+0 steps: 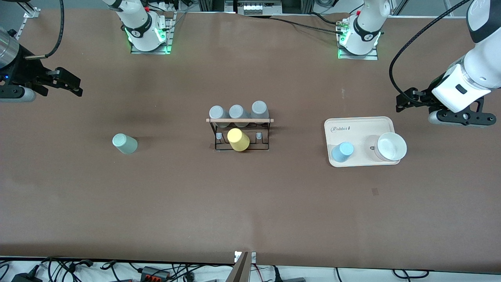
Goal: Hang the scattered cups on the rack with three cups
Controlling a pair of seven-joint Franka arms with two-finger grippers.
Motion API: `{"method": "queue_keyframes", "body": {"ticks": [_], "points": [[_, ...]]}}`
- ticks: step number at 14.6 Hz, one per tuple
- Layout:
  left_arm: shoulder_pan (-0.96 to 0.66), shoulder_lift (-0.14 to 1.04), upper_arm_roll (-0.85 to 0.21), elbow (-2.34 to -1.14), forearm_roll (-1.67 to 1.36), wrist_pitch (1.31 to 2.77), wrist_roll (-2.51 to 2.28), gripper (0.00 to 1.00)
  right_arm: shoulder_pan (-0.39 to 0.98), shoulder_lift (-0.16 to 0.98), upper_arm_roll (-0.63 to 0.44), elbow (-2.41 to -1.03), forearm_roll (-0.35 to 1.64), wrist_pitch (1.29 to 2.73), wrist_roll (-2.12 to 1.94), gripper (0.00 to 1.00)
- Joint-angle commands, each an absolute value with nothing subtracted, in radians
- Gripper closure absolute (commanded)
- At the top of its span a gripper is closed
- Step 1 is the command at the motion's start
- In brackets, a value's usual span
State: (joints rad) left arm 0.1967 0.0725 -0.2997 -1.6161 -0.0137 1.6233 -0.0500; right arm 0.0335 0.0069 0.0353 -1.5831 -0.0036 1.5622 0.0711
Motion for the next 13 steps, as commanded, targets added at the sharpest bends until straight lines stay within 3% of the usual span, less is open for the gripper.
{"method": "queue_keyframes", "body": {"ticks": [1, 13], "points": [[0.199, 0.075, -0.304, -1.598, -0.014, 1.611, -0.057, 0.00, 0.029, 0.011, 0.040, -1.572, 0.001, 1.549, 0.076, 0.00], [0.195, 0.127, -0.305, -1.563, -0.024, 1.640, -0.051, 0.00, 0.031, 0.014, 0.043, -1.549, -0.015, 1.545, 0.074, 0.00]]}}
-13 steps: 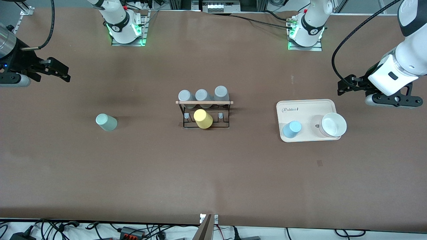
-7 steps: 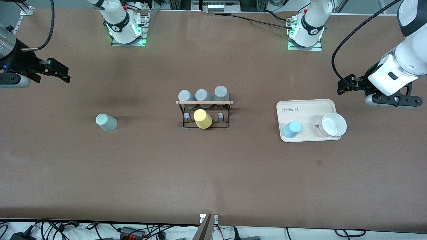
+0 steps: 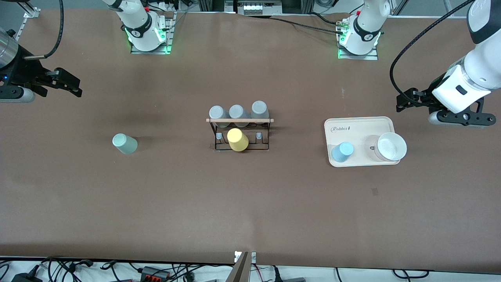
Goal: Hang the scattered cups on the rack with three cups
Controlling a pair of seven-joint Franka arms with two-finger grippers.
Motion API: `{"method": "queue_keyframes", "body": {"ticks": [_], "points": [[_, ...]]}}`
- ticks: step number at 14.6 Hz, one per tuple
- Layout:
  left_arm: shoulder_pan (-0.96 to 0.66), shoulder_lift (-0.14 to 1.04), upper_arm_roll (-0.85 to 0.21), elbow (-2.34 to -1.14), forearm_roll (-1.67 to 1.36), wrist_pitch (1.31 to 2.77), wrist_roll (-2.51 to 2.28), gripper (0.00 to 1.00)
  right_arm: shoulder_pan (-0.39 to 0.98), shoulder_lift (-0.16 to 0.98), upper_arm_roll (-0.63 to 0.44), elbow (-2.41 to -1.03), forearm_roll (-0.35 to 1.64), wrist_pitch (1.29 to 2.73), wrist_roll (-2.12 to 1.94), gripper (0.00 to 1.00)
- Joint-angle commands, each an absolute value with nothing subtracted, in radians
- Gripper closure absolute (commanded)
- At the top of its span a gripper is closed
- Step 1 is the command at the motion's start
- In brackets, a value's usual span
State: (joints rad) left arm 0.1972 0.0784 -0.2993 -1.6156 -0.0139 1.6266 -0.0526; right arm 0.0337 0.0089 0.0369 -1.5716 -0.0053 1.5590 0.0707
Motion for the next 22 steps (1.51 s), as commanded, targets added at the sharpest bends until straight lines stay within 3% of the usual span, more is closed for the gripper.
{"method": "queue_keyframes", "body": {"ticks": [1, 11, 17, 22], "points": [[0.190, 0.167, -0.307, -1.546, -0.029, 1.647, -0.052, 0.00, 0.031, 0.014, 0.043, -1.549, -0.015, 1.545, 0.074, 0.00], [0.118, 0.448, -0.310, -1.586, -0.012, 1.873, -0.061, 0.00, 0.031, 0.012, 0.041, -1.551, -0.015, 1.543, 0.075, 0.00], [0.124, 0.457, -0.302, -1.890, 0.017, 2.276, -0.063, 0.00, 0.031, 0.017, 0.041, -1.551, -0.015, 1.548, 0.075, 0.00], [0.097, 0.471, -0.305, -1.901, 0.017, 2.279, -0.087, 0.00, 0.032, 0.025, 0.041, -1.552, -0.015, 1.554, 0.075, 0.00]]}}
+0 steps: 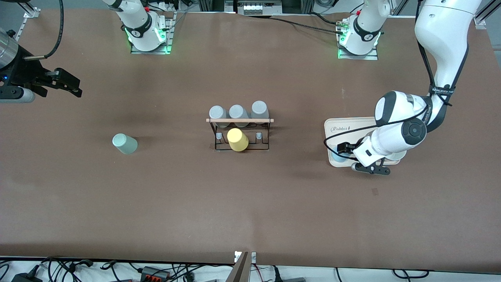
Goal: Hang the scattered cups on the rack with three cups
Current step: 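Reach the left gripper down to the light blue cup on the tray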
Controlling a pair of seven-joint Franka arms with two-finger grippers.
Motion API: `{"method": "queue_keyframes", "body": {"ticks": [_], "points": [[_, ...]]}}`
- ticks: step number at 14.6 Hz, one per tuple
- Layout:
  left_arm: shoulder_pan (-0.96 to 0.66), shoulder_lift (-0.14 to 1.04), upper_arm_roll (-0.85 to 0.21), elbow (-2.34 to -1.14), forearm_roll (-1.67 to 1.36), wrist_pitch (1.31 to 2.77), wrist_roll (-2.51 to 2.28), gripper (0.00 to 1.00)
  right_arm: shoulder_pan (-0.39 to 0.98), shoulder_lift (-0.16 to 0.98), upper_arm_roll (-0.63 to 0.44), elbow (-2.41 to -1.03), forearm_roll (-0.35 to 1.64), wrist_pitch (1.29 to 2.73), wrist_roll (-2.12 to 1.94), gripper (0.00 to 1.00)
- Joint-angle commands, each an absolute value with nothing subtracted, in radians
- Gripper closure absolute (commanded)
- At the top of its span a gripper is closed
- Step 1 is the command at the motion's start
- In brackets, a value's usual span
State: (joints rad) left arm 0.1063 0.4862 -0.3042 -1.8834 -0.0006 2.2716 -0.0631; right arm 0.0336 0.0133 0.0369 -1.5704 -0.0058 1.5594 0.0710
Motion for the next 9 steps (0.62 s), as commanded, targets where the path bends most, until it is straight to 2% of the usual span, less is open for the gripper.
{"method": "queue_keyframes", "body": {"ticks": [1, 8, 9], "points": [[0.095, 0.471, -0.305, -1.904, 0.017, 2.279, -0.087, 0.00, 0.032, 0.025, 0.041, -1.552, -0.017, 1.555, 0.074, 0.00], [0.091, 0.480, -0.304, -1.930, 0.050, 2.287, -0.086, 0.00, 0.032, 0.025, 0.041, -1.552, -0.017, 1.551, 0.074, 0.00], [0.092, 0.482, -0.304, -1.930, 0.060, 2.289, -0.086, 0.03, 0.032, 0.025, 0.041, -1.552, -0.017, 1.552, 0.074, 0.00]]}}
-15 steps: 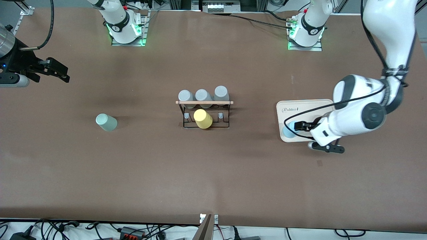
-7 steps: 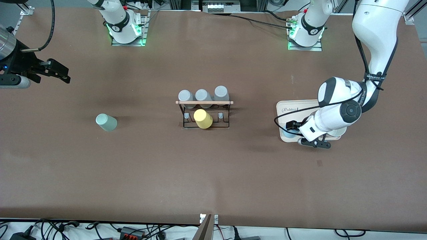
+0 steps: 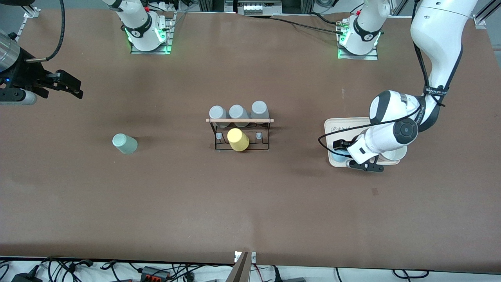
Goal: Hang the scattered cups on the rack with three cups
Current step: 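Close the left gripper around the light blue cup, then lift the light blue cup and carry it to the black rack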
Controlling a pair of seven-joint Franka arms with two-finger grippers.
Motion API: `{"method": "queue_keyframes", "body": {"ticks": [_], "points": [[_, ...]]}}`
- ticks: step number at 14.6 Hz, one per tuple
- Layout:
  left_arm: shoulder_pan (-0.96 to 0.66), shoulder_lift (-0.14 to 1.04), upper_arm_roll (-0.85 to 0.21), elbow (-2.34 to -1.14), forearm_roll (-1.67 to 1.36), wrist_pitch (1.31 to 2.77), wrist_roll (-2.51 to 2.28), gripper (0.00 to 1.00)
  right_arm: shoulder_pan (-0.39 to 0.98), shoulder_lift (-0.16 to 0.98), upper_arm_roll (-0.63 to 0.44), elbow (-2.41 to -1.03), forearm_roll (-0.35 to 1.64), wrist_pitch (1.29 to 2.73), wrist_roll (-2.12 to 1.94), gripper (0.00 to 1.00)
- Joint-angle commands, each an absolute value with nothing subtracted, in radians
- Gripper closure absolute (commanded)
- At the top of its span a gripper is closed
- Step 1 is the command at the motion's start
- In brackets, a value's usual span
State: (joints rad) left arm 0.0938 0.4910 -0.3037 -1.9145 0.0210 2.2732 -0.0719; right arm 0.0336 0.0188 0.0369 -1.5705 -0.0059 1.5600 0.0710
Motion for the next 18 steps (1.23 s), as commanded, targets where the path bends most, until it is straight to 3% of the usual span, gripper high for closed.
{"method": "queue_keyframes", "body": {"ticks": [1, 7, 10, 12, 18], "points": [[0.092, 0.485, -0.304, -1.930, 0.060, 2.290, -0.086, 0.05, 0.031, 0.025, 0.041, -1.551, -0.017, 1.554, 0.074, 0.00], [0.097, 0.491, -0.305, -1.945, 0.060, 2.321, -0.089, 0.40, 0.035, 0.026, 0.043, -1.551, -0.031, 1.563, 0.074, 0.00], [0.097, 0.491, -0.307, -1.941, 0.060, 2.316, -0.089, 0.68, 0.035, 0.034, 0.043, -1.549, -0.029, 1.569, 0.074, 0.00], [0.095, 0.477, -0.310, -1.925, 0.060, 2.303, -0.090, 0.75, 0.034, 0.034, 0.043, -1.548, -0.031, 1.571, 0.074, 0.00], [0.072, 0.468, -0.369, -1.588, 0.045, 1.887, -0.106, 0.97, 0.035, 0.038, 0.043, -1.548, -0.032, 1.571, 0.072, 0.00]]}}
